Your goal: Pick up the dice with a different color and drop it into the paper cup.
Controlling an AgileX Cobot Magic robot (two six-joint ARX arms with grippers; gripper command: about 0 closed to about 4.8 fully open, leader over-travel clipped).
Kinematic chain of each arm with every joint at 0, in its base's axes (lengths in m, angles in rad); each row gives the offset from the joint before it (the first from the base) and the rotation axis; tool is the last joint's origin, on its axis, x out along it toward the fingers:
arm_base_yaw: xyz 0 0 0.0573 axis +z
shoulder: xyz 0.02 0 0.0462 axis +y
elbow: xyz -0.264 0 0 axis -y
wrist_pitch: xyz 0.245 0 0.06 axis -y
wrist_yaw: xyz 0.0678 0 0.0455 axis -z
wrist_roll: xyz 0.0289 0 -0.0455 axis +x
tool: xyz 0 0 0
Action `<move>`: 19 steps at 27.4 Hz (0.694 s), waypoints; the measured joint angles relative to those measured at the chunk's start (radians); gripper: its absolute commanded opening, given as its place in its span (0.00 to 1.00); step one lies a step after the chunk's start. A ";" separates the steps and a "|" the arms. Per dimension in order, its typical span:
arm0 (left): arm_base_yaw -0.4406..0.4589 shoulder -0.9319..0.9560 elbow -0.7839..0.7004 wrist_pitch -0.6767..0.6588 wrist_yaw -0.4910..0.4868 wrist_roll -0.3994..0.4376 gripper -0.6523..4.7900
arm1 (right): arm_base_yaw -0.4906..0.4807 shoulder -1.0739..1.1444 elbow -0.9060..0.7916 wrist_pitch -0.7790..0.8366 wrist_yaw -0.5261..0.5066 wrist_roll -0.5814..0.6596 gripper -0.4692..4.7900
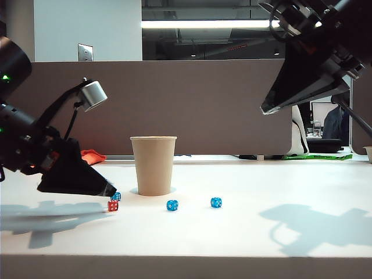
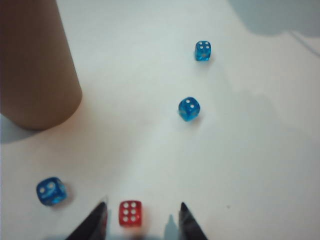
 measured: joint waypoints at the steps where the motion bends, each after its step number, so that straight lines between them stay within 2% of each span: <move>1: 0.000 0.002 0.004 0.000 0.000 -0.002 0.45 | 0.000 0.000 0.000 0.000 0.000 0.000 0.09; 7: 0.000 0.024 0.024 0.006 -0.013 -0.045 0.45 | 0.000 0.000 0.000 0.000 0.000 0.000 0.09; 19: 0.000 0.027 0.026 -0.008 -0.016 -0.047 0.45 | 0.000 0.005 0.000 0.000 0.001 0.000 0.09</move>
